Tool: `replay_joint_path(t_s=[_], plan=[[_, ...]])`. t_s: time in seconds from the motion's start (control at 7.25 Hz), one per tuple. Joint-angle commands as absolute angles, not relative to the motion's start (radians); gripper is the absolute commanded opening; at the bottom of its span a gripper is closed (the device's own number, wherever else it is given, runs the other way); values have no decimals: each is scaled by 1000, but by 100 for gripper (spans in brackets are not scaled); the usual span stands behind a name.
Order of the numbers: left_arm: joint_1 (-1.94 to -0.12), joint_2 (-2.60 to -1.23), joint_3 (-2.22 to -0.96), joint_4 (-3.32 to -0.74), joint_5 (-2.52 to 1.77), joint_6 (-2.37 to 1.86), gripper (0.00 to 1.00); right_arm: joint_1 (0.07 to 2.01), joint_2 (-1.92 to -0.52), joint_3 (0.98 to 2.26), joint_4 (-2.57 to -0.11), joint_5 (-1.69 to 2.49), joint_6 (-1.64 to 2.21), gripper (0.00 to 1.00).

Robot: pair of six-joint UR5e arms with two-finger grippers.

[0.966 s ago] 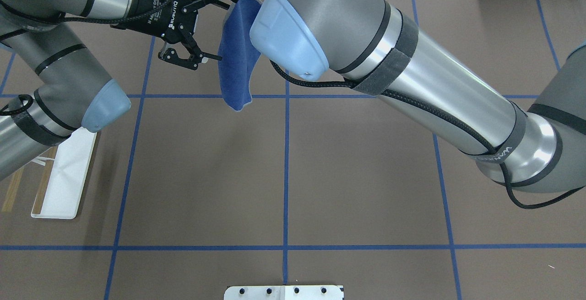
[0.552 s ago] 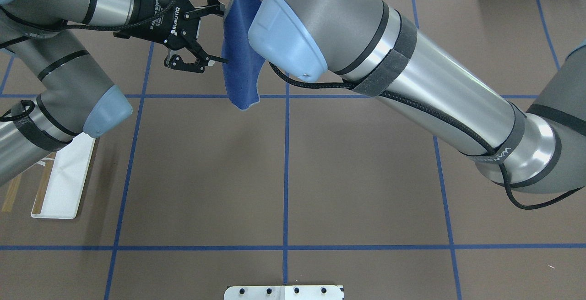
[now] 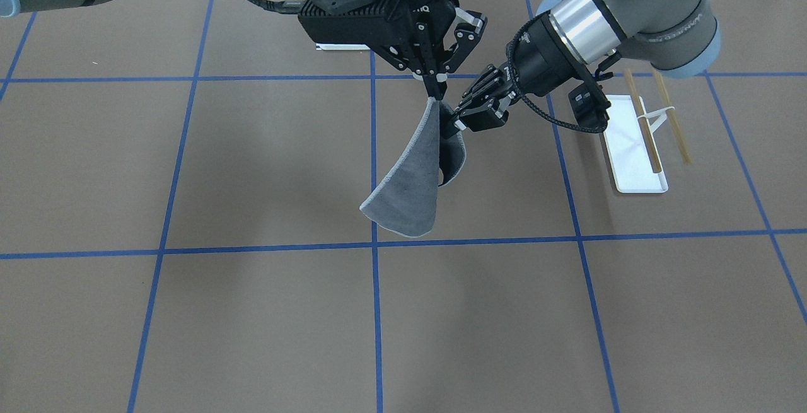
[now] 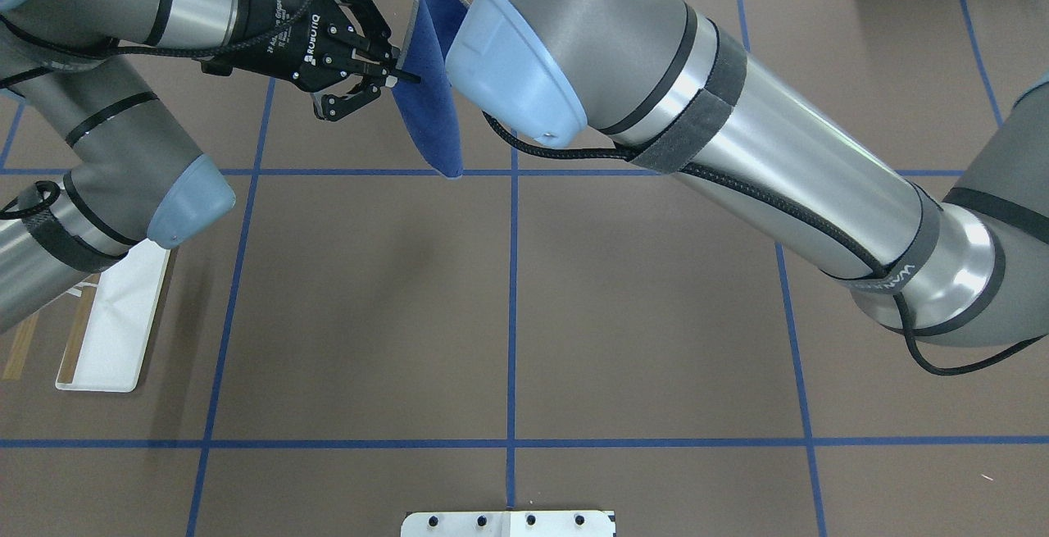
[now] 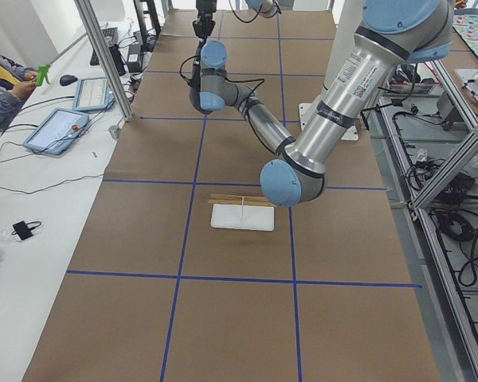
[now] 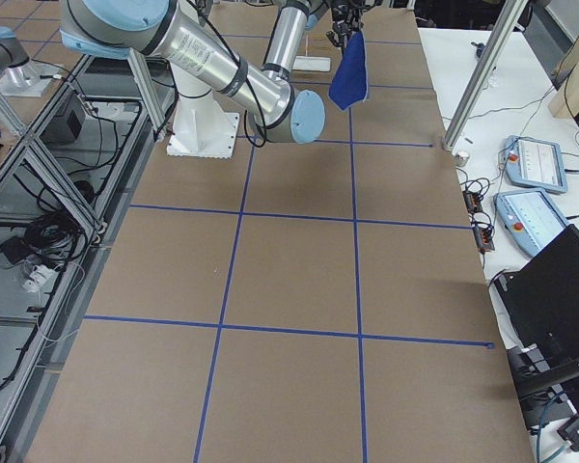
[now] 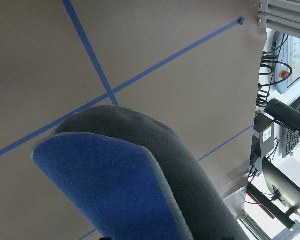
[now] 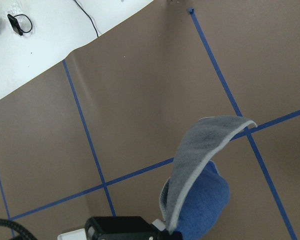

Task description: Hang towel on rack

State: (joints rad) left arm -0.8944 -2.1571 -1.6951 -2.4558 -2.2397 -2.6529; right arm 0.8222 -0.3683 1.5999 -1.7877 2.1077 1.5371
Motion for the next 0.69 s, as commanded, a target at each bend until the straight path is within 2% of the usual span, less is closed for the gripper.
replay_joint_path(t_s=[0.0, 0.14, 0.41, 0.55], plan=[[-894, -2155, -1695, -2456, -2240, -2654, 0, 822, -370, 1601, -1789, 2108, 1537, 3], [-896, -2155, -1695, -2457, -2240, -2652, 0, 822, -376, 1620, -1789, 2077, 1537, 99], [-896, -2151, -1695, -2457, -2241, -2646, 0, 824, -432, 1702, -1790, 2072, 1537, 100], [-896, -2151, -1695, -2460, -2241, -2634, 0, 828, -537, 1836, -1792, 2074, 1536, 100]])
